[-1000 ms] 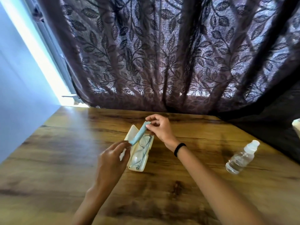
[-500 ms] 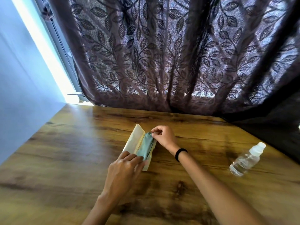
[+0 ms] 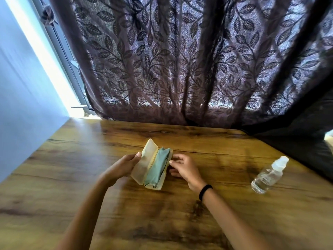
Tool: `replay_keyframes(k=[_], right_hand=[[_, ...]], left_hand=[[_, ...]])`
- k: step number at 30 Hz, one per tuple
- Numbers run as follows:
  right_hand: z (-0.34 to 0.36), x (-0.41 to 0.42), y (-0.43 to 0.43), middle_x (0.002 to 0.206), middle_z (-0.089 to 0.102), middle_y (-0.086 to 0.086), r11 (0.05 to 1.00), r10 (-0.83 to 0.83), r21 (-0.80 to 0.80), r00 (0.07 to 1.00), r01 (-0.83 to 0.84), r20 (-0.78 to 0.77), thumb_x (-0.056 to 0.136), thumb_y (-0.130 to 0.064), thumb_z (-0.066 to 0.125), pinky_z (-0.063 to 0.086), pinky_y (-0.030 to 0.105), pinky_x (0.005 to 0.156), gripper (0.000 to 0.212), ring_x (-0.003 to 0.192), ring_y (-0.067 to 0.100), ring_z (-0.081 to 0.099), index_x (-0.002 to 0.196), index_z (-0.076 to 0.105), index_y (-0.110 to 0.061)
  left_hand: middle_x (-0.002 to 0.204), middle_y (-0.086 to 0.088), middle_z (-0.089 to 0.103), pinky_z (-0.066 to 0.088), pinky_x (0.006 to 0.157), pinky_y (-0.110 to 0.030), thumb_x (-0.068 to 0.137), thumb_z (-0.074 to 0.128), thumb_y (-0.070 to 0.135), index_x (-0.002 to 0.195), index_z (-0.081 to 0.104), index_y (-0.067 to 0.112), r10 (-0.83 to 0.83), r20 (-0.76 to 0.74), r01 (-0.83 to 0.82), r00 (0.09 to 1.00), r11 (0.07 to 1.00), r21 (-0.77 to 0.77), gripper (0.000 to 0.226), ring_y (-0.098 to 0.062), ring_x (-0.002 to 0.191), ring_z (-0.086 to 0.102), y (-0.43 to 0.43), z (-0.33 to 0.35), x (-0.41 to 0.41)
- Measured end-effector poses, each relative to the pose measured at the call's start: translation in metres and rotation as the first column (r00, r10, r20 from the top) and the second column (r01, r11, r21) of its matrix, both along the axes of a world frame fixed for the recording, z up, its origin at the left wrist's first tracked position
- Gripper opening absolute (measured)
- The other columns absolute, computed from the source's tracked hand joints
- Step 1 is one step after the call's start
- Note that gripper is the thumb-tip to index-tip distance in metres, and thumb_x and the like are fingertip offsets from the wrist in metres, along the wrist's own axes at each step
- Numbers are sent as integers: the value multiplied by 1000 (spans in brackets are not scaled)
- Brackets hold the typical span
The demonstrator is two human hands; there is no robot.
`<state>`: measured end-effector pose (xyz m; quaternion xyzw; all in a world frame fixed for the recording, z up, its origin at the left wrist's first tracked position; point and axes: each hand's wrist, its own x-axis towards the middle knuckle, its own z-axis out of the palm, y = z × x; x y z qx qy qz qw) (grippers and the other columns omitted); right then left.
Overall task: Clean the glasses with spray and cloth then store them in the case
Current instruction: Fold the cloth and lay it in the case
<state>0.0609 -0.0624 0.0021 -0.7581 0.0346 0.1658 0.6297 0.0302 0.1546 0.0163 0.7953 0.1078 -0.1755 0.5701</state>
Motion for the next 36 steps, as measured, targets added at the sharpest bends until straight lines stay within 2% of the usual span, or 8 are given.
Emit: replay_keyframes(k=[8, 11, 15, 19, 25, 28, 32, 36], right_hand=[[-1, -13, 2, 115, 60, 11, 996, -43, 74, 998, 40, 38, 87, 2, 56, 57, 23, 65, 45, 79, 14, 66, 129, 49, -11], [0, -14, 4, 115, 61, 10, 996, -41, 85, 998, 36, 55, 89, 4, 51, 58, 25, 66, 43, 84, 18, 67, 129, 50, -11], [0, -14, 7, 111, 61, 3, 996, -29, 86, 995, 21, 92, 90, 7, 46, 57, 20, 63, 42, 82, 8, 65, 127, 53, -13], [-3, -13, 4, 108, 61, 0, 997, -38, 76, 996, 33, 77, 89, 8, 46, 55, 16, 62, 42, 84, 5, 61, 124, 56, -13], [-7, -13, 5, 100, 62, -8, 999, -37, 39, 992, 32, 121, 86, 12, 45, 53, 14, 66, 43, 85, 1, 60, 117, 61, -13], [-7, -12, 5, 111, 63, -2, 998, -23, -49, 985, 31, 169, 86, 10, 44, 54, 25, 82, 43, 95, 6, 59, 118, 61, -13], [-5, -8, 1, 121, 63, 3, 979, 9, -199, 979, 33, 206, 88, 3, 48, 49, 33, 95, 36, 108, 14, 58, 118, 62, -12], [-5, -9, -7, 112, 65, 1, 989, -26, -141, 985, 50, 171, 89, 1, 50, 53, 14, 71, 32, 81, 1, 62, 116, 62, -12]], left_hand=[[109, 3, 59, 57, 60, -28, 95, 36, 49, 142, 26, 28, -104, -95, 106, 990, 994, 9, 52, -11, 80, 70, -17, 15, 4], [113, -2, 55, 53, 52, -22, 95, 41, 43, 142, 25, 22, -144, -45, 151, 989, 965, 214, 54, -14, 82, 65, -40, 23, 7], [122, -11, 57, 47, 68, -28, 91, 47, 50, 136, 31, 19, -197, 57, 84, 979, 637, 766, 57, -23, 95, 60, -74, 17, 9], [115, -12, 54, 48, 81, -33, 87, 50, 54, 131, 33, 16, -190, 137, -25, 972, 496, 868, 61, -27, 100, 57, -96, 5, 8], [108, -7, 53, 43, 61, -26, 89, 45, 56, 129, 28, 16, -248, 174, -103, 953, 274, 956, 59, -19, 86, 60, -108, 3, 8], [104, -6, 53, 43, 58, -27, 87, 44, 60, 127, 29, 18, -267, 223, -147, 938, 275, 950, 60, -19, 82, 61, -104, 2, 5], [103, -4, 59, 43, 53, -27, 82, 40, 69, 124, 34, 21, -275, 368, -256, 888, 368, 894, 64, -21, 78, 64, -96, -3, 0], [100, -4, 64, 41, 48, -26, 79, 27, 77, 122, 40, 21, -283, 474, -334, 834, 425, 841, 72, -20, 72, 66, -88, -11, -3]])
